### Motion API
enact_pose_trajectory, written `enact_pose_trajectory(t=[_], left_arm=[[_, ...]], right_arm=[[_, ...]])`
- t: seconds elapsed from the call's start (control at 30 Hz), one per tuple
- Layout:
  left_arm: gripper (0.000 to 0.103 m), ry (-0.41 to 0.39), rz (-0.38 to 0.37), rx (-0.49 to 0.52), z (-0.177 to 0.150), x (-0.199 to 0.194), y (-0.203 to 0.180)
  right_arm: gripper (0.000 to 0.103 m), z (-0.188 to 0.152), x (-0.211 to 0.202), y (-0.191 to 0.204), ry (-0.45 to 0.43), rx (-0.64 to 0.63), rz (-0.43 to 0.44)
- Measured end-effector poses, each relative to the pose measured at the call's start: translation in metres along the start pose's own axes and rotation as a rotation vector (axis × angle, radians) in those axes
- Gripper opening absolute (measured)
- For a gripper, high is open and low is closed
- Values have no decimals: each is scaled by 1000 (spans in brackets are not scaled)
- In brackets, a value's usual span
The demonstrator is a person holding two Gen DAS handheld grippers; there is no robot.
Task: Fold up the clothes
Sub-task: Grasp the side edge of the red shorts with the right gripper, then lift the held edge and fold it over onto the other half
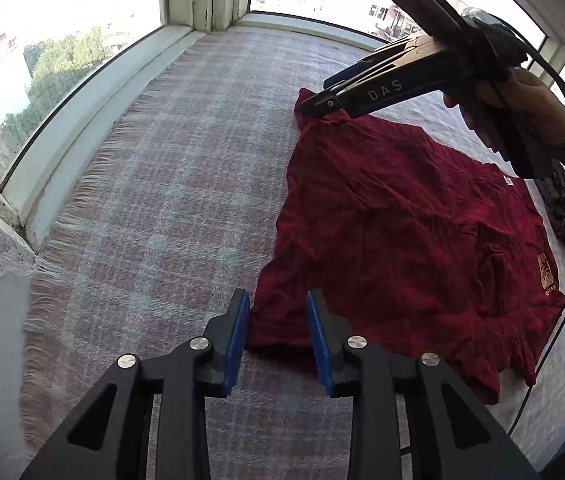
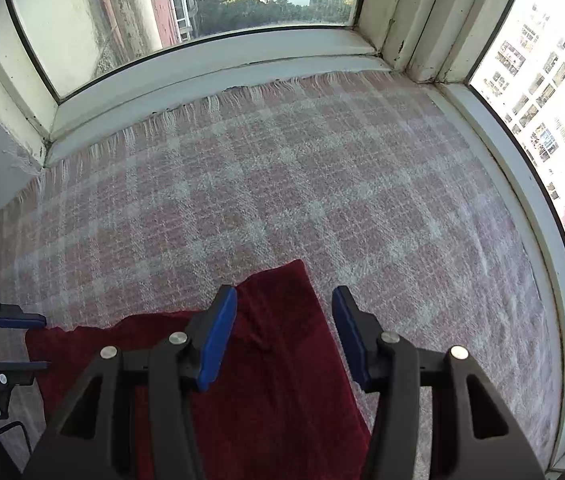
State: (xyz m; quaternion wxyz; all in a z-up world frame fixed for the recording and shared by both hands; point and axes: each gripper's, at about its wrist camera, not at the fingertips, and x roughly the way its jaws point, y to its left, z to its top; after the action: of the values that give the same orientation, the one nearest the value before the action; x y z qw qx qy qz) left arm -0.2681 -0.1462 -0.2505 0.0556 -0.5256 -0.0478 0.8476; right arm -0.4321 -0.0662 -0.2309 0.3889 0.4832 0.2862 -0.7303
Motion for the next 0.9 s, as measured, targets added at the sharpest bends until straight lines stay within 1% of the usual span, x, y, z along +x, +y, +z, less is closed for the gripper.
enact_pose_trajectory(t=[0.03,0.1,0.17,0.27,0.4,0.5,0.57,0.77,0.9], left_arm=[[18,0,0,1,-1,1,0],[17,-6,-7,-4,-2,1,1],[10,-7,-18,0,-2,0,0],[6,-10,-22,7,-3,0,-1],[5,-10,-24,9,-3,-2,-2],[5,-12,-21,13,-2,-4,-3],[5,-14,-19,16,-2,-5,-3],[5,-20,-29,5,-3,-10,-3],[5,-21,-43,-5,-5,-14,-2]], right_arm=[[49,1,2,0,2,-3,9],[49,2,7,1,8,-9,24],[48,4,11,0,3,-11,33],[35,7,14,-4,-2,3,58],[29,12,16,-7,6,5,57],[24,16,17,-2,6,2,25],[22,17,16,2,-14,-1,-4],[20,23,15,5,-37,-9,-24],[20,24,12,2,-50,5,-11]])
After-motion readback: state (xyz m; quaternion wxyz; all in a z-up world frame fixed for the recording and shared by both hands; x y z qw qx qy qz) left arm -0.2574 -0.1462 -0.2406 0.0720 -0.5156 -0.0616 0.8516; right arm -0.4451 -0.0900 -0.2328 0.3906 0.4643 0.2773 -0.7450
